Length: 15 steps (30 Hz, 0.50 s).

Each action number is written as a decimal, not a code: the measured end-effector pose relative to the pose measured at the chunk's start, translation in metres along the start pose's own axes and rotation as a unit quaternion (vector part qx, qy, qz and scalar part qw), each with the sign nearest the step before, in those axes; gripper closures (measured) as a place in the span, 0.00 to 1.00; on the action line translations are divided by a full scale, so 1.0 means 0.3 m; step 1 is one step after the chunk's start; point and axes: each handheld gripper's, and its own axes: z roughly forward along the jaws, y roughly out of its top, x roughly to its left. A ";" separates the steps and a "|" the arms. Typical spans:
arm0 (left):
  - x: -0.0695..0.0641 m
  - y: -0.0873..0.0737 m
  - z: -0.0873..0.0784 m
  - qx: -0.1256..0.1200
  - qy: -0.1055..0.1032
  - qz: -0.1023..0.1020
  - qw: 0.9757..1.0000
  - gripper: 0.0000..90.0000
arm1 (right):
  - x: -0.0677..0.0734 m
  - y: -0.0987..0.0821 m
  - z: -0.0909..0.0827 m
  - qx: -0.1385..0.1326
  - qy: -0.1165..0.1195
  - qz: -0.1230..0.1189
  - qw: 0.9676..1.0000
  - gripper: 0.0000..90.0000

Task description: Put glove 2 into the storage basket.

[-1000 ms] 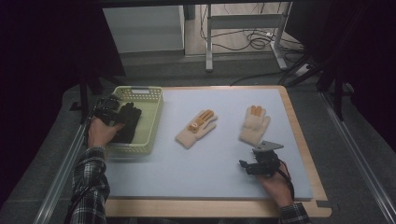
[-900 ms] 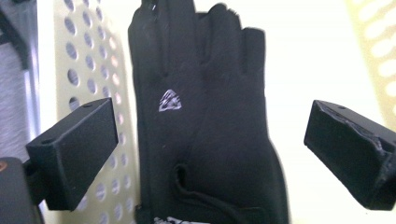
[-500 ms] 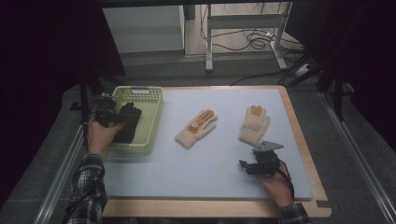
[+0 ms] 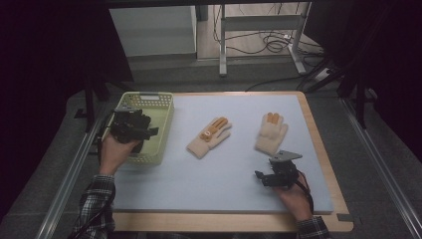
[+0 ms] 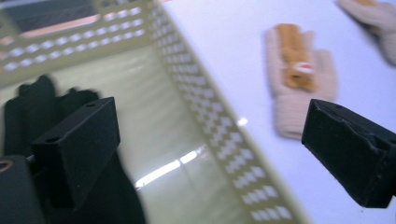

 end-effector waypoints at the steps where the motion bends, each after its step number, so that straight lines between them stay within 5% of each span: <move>1: -0.021 0.001 -0.004 -0.003 -0.004 0.009 1.000 0.04 | 0.000 0.000 0.000 0.000 0.000 0.000 1.000 0.26; 9: -0.160 -0.009 -0.017 -0.016 -0.029 0.054 0.998 0.02 | 0.000 0.000 0.000 0.000 0.000 0.001 1.000 0.26; 15: -0.273 -0.042 -0.011 -0.028 -0.051 0.090 0.994 0.00 | 0.001 0.000 0.000 0.000 0.000 0.001 1.000 0.26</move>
